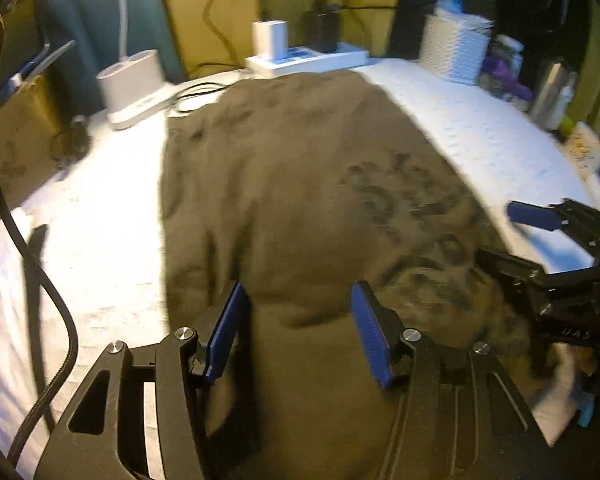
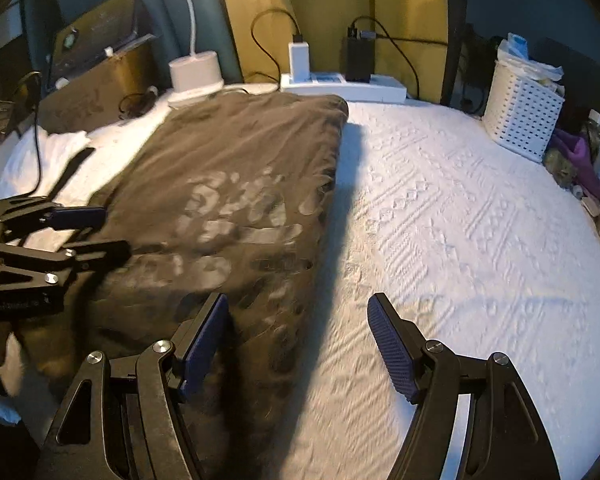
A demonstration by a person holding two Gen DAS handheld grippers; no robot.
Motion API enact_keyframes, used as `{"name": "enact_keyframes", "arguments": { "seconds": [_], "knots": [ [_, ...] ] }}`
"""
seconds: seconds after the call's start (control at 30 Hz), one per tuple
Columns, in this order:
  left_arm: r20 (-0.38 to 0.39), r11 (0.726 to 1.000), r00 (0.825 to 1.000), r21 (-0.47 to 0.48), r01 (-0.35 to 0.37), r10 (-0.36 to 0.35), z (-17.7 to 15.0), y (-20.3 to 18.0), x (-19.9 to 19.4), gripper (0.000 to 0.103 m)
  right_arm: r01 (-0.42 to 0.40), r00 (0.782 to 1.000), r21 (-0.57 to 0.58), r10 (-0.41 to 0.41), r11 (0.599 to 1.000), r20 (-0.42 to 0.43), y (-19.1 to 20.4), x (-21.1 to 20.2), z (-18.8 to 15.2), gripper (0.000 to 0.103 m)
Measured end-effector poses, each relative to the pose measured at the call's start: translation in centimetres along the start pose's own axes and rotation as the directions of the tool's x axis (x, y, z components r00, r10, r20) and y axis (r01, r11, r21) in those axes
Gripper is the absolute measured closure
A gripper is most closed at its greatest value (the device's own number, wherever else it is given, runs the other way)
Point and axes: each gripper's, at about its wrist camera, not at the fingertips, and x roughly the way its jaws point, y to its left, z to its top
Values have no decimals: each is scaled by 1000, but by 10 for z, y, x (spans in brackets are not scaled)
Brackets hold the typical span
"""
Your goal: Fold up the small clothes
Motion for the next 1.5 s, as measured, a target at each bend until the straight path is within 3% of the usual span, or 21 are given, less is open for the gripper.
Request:
{"name": "enact_keyframes", "arguments": {
  "seconds": [0.13,0.3,0.67,1.0,1.5],
  "knots": [
    [-14,999,1000,-42,16,-16,-2,20,3,40,-2,1000,8,2,1000,3,-6,6,4,29],
    [-28,998,999,-50,32,-33,3,29,-1,40,11,1000,36,-11,999,3,-12,9,11,29],
    [44,993,998,-103,55,-51,39,60,-3,40,29,999,39,-30,999,14,-20,12,33,29],
    [40,992,996,-89,85,-81,66,65,21,40,29,999,19,-29,999,12,-28,30,62,29],
    [69,997,996,-55,61,-57,88,88,62,44,2,1000,-6,-2,1000,23,-36,76,109,29]
  ]
}}
